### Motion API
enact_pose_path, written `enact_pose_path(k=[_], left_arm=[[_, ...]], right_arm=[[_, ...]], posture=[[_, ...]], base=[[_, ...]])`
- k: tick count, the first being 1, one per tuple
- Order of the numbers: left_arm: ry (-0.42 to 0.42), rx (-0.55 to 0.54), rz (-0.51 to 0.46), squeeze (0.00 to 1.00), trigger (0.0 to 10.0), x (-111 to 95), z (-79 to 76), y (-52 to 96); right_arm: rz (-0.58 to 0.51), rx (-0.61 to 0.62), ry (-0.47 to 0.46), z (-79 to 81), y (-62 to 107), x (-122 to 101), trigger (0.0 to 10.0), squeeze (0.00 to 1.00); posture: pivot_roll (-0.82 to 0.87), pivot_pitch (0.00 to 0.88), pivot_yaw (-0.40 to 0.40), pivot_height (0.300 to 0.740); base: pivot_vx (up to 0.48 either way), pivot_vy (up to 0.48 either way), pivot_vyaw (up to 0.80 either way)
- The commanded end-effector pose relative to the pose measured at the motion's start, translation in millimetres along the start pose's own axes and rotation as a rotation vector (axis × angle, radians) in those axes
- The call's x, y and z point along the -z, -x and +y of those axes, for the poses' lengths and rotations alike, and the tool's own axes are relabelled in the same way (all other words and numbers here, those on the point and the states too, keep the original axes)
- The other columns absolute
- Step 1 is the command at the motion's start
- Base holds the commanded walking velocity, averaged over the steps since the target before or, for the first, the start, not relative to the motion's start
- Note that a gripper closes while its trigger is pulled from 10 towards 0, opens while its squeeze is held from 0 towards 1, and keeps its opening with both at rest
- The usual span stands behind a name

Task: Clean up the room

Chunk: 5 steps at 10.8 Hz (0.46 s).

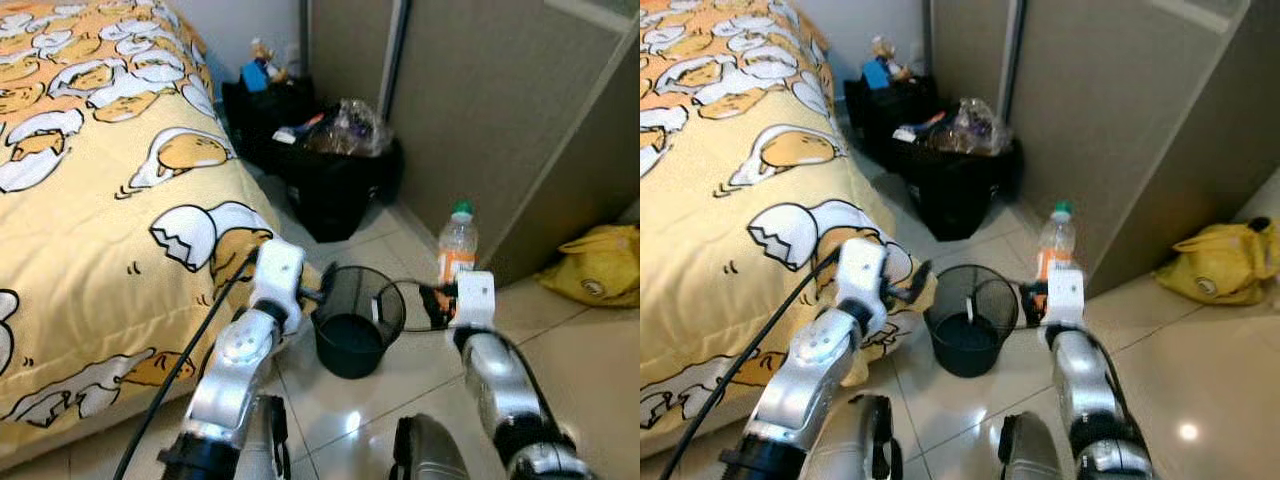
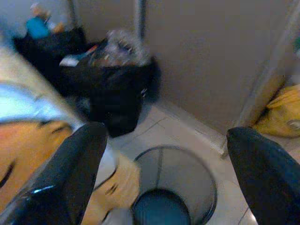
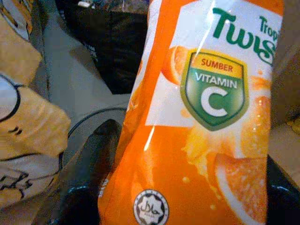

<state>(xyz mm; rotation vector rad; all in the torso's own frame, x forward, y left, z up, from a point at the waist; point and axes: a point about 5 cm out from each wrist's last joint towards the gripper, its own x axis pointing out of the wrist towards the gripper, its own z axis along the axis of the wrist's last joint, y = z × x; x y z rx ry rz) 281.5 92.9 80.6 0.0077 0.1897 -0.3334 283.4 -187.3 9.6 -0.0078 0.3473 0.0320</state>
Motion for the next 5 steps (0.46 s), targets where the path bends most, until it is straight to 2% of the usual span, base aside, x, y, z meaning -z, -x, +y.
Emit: enact_pose_path(k=[1,3,5], left_arm=[[0.008,-0.027,0.01,0.0,10.0,2.9,5.5,0.6],[-0.024,-0.067,-0.015,0.0,10.0,-1.8,14.5,-6.4],[-0.054,-0.065,-0.066,0.0,10.0,-15.0,14.1,-18.8]], right_arm=[[-0.032,-0.007,0.008,0.6,-0.6,-6.4,10.0,0.0],[-0.035,-0.006,0.008,-2.8,2.8,-6.6,10.0,0.0],[-0.077,-0.017,0.026,-3.1,-7.5,-27.3,10.0,0.0]], posture=[[0.04,0.0,0.002,0.694],[0.04,0.0,-0.002,0.709],[0.04,0.0,0.004,0.739]], base=[[0.0,0.0,0.0],[0.0,0.0,0.0],[0.0,0.0,0.0]])
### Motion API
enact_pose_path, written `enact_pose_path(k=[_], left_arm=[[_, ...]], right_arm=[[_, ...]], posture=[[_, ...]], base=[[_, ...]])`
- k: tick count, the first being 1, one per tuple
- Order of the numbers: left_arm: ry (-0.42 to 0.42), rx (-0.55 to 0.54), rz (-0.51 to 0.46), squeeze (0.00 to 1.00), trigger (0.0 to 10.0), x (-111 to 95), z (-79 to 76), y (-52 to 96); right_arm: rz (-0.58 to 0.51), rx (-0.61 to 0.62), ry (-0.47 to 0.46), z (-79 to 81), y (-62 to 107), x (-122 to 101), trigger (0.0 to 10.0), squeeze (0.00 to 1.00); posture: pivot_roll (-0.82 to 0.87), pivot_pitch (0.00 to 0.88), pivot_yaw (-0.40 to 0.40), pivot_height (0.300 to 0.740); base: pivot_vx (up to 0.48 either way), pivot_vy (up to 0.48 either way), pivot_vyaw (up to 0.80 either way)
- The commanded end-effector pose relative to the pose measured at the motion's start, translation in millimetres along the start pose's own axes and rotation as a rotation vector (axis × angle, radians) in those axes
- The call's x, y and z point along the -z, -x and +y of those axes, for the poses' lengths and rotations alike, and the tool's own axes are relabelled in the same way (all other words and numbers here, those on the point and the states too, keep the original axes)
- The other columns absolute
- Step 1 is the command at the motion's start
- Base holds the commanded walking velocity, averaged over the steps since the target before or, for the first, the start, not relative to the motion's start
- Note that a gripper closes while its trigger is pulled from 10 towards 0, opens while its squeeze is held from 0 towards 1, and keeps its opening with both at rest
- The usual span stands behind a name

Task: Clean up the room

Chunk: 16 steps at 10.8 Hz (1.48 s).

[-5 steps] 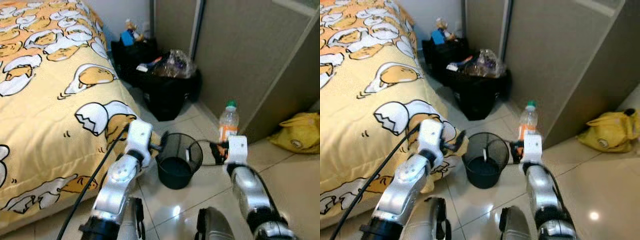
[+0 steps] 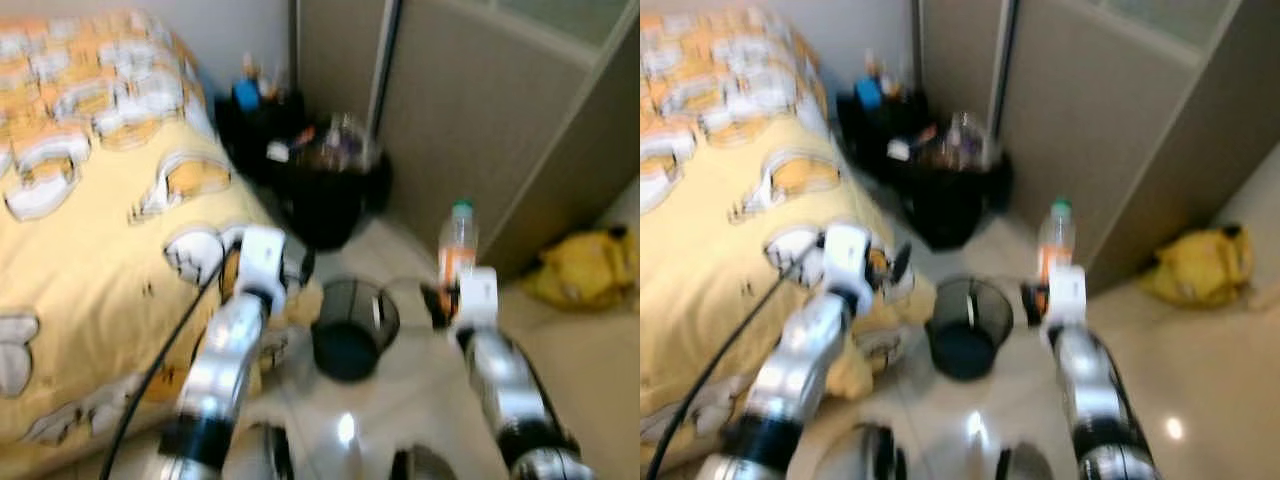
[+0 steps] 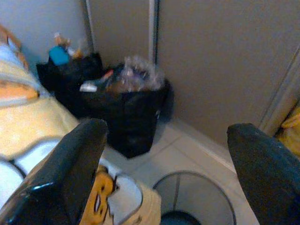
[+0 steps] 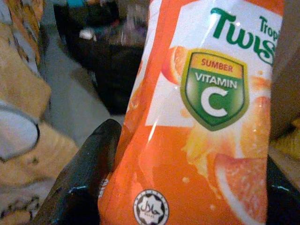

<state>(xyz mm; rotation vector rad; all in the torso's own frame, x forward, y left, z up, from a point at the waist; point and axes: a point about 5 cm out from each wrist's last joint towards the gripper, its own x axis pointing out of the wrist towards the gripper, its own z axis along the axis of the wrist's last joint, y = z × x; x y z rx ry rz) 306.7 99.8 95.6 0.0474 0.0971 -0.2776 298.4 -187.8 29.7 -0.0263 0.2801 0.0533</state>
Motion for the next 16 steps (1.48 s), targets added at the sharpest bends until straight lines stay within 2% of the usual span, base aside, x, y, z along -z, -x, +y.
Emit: enact_pose_path(k=[1,3,4,5,7,8,9,11,14,16], left_arm=[[-0.017,-0.001,0.012,0.0,10.0,2.4,-1.3,-3.2],[-0.011,-0.008,0.006,0.0,10.0,1.5,-3.6,-6.9],[0.018,-0.023,0.021,0.0,10.0,5.7,-3.8,-7.1],[0.009,-0.022,0.031,0.0,10.0,8.2,-5.2,-7.4],[-0.045,0.01,0.038,0.0,10.0,8.7,-9.0,-8.0],[-0.022,0.019,0.046,0.0,10.0,9.9,-10.4,-7.8],[-0.016,0.022,0.046,0.0,10.0,9.3,-10.9,-7.4],[-0.009,0.009,0.046,0.0,10.0,10.7,-7.7,0.1],[-0.01,-0.063,0.039,0.0,10.0,11.3,-5.6,9.2],[-0.016,-0.123,0.065,0.0,10.0,16.3,1.1,11.9]], right_arm=[[-0.004,-0.002,0.01,-2.3,-2.6,-5.0,10.0,0.0],[0.066,-0.002,0.061,-1.2,-5.1,1.6,10.0,0.0],[0.097,-0.022,0.054,7.7,-8.8,5.6,10.0,0.0],[0.134,0.001,0.027,11.5,-12.0,8.7,10.0,0.0],[0.176,0.073,0.033,11.9,-20.4,3.2,10.0,0.0],[0.21,0.136,0.022,8.6,-22.5,3.2,10.0,0.0],[0.228,0.139,0.018,11.3,-24.1,2.8,10.0,0.0],[0.317,0.145,-0.007,16.7,-21.5,14.3,10.0,0.0],[0.417,0.134,0.027,19.5,-12.2,34.1,10.0,0.0],[0.431,0.003,0.062,38.4,0.4,55.4,10.0,0.0]], posture=[[0.04,0.0,0.003,0.74],[0.05,0.0,0.001,0.74],[0.05,0.0,0.009,0.74],[0.06,0.0,0.007,0.74],[0.09,0.0,0.008,0.74],[0.11,0.0,0.017,0.74],[0.12,0.0,0.021,0.74],[0.13,0.004,0.016,0.74],[0.17,0.056,-0.021,0.74],[0.16,0.052,-0.036,0.74]], base=[[0.0,0.0,0.0],[0.0,0.0,0.0],[0.0,0.0,0.0],[0.0,0.0,0.0],[0.0,-0.227,0.0],[0.304,-0.371,0.0],[0.334,-0.341,0.0],[0.381,-0.289,0.0],[0.414,-0.175,0.0],[0.0,0.0,0.0]])
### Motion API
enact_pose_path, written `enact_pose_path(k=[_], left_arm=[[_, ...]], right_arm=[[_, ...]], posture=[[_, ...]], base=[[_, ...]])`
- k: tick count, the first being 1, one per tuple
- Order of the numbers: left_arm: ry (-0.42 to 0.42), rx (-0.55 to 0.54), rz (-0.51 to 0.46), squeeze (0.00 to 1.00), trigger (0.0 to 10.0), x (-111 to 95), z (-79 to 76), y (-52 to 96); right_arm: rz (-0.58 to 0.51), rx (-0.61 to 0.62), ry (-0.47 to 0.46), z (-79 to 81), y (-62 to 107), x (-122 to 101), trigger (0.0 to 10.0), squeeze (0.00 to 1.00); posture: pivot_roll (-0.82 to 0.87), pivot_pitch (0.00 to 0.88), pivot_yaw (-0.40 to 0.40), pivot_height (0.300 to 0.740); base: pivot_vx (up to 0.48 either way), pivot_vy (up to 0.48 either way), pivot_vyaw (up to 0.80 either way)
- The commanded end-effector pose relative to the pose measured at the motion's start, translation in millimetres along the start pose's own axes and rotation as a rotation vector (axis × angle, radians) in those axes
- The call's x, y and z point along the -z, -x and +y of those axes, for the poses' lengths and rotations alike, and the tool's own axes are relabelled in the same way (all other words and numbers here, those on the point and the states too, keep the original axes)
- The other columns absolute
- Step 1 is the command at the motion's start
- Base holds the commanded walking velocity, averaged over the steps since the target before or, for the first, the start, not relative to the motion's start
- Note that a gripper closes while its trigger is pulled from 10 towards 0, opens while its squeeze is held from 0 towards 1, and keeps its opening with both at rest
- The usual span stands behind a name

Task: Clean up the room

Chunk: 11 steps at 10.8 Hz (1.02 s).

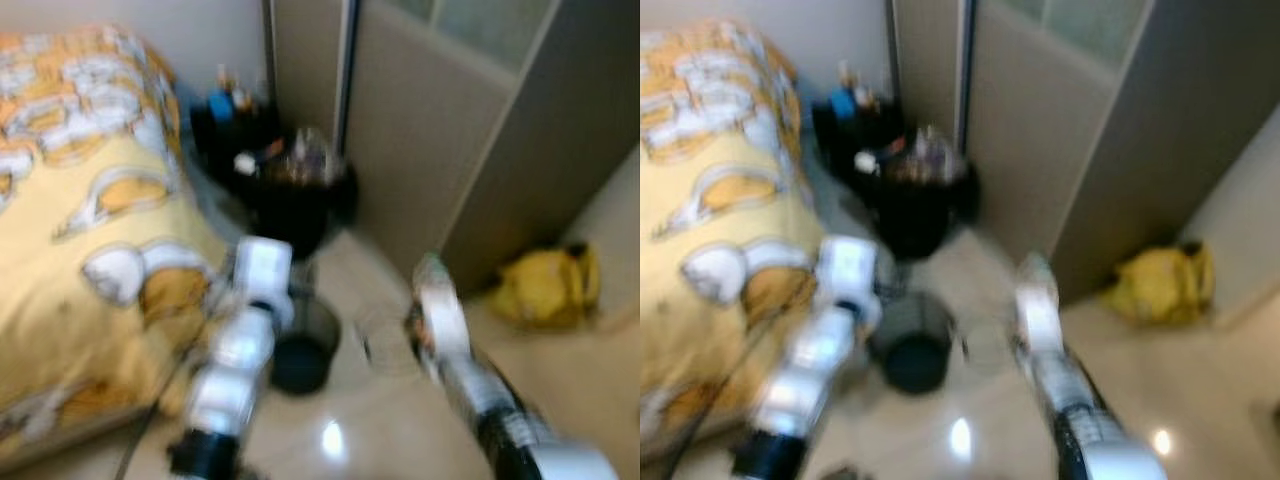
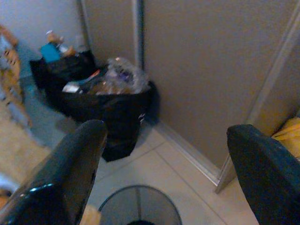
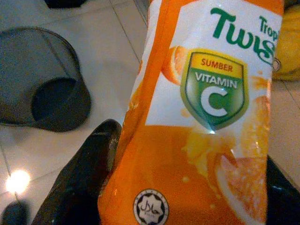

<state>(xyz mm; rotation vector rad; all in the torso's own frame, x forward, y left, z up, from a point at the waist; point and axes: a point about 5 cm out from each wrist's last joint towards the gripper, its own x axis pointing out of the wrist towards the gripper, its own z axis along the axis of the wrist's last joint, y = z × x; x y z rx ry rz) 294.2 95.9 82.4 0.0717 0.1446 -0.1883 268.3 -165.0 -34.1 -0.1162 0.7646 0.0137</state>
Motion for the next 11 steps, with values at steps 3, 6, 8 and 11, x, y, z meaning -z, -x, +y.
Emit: enact_pose_path(k=[3,6,8,11], left_arm=[[-0.053,-0.034,0.056,0.0,10.0,17.7,24.2,5.0],[-0.104,-0.025,0.068,0.0,10.0,23.3,38.9,5.2],[-0.1,-0.012,0.059,0.0,10.0,22.3,29.1,2.4],[-0.013,0.004,0.004,0.0,10.0,14.4,23.1,2.8]], right_arm=[[-0.065,-0.091,0.032,23.8,1.4,-3.2,10.0,0.0],[-0.095,-0.083,0.052,12.4,3.1,1.6,10.0,0.0],[-0.097,-0.081,0.005,10.9,4.8,8.2,10.0,0.0],[-0.452,-0.009,-0.037,-5.7,16.8,-32.5,10.0,0.0]], posture=[[0.13,0.023,-0.029,0.74],[0.12,0.01,-0.021,0.74],[0.11,0.0,-0.017,0.74],[0.12,0.0,-0.027,0.74]], base=[[0.0,0.0,0.0],[0.0,0.0,0.0],[0.124,0.0,0.0],[0.0,0.0,0.15]])
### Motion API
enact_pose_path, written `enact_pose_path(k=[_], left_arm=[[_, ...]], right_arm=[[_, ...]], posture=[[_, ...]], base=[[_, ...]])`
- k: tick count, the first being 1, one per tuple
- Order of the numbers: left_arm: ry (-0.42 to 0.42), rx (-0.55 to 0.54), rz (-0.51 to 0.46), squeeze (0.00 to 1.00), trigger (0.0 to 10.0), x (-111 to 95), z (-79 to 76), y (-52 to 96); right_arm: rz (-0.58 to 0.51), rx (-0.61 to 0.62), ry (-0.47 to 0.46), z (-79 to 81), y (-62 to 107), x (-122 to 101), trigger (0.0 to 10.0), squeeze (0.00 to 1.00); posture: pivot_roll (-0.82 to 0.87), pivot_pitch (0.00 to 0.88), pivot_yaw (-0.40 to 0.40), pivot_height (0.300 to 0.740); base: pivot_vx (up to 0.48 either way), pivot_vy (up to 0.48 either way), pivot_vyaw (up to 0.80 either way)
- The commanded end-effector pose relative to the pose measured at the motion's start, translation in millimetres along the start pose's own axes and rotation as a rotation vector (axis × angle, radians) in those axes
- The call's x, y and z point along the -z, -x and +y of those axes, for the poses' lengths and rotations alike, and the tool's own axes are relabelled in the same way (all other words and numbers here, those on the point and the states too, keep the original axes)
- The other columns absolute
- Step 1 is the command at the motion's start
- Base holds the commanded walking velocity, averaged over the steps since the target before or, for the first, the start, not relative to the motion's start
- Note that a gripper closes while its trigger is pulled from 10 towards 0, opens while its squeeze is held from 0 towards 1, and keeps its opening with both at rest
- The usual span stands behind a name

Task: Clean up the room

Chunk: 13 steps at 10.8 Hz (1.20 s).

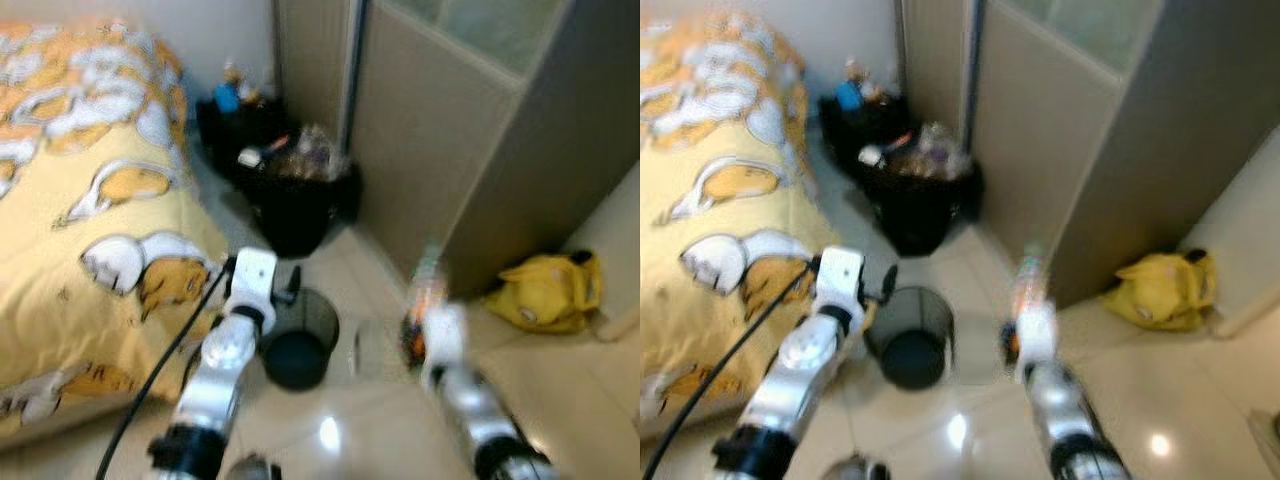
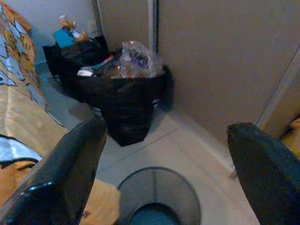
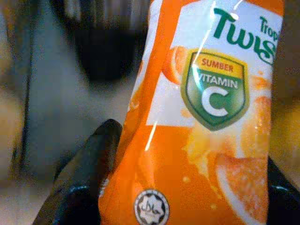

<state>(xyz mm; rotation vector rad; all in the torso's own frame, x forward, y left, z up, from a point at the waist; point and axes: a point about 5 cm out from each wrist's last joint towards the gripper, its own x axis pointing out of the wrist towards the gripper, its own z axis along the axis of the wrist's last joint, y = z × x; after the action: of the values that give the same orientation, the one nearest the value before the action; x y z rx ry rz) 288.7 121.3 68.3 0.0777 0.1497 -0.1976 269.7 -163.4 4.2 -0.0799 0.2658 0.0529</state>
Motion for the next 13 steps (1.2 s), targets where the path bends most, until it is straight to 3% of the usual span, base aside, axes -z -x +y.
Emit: enact_pose_path(k=[1,2,4,5,8,13], left_arm=[[0.011,-0.007,-0.041,0.0,10.0,-7.8,5.9,3.6],[-0.012,-0.01,-0.062,0.0,10.0,-9.0,15.5,19.4],[0.007,-0.017,-0.052,0.0,10.0,-4.0,18.3,16.9],[0.055,-0.032,-0.049,0.0,10.0,-4.7,21.0,18.4],[0.062,-0.062,-0.024,0.0,10.0,-10.1,26.3,0.0],[0.093,-0.125,0.002,0.0,10.0,-2.5,34.0,-2.5]], right_arm=[[-0.192,0.018,0.029,-7.5,0.1,-32.0,10.0,0.0],[-0.331,0.048,0.029,-16.3,31.9,-55.0,10.0,0.0],[-0.291,0.052,0.006,-14.6,45.8,-41.2,10.0,0.0],[-0.259,0.021,0.01,-9.6,50.2,-37.6,10.0,0.0],[-0.15,0.005,-0.013,-10.0,40.1,-28.9,10.0,0.0],[-0.071,-0.036,-0.036,-6.6,17.2,-26.1,10.0,0.0]], posture=[[0.11,0.0,-0.027,0.74],[0.1,0.0,-0.03,0.74],[0.08,0.0,-0.027,0.74],[0.08,0.0,-0.019,0.74],[0.06,0.0,-0.007,0.74],[0.08,0.0,-0.019,0.74]], base=[[0.0,0.0,0.0],[0.0,0.0,0.0],[0.0,0.0,0.0],[0.398,0.266,0.0],[0.389,0.281,0.0],[0.362,0.313,0.12]])
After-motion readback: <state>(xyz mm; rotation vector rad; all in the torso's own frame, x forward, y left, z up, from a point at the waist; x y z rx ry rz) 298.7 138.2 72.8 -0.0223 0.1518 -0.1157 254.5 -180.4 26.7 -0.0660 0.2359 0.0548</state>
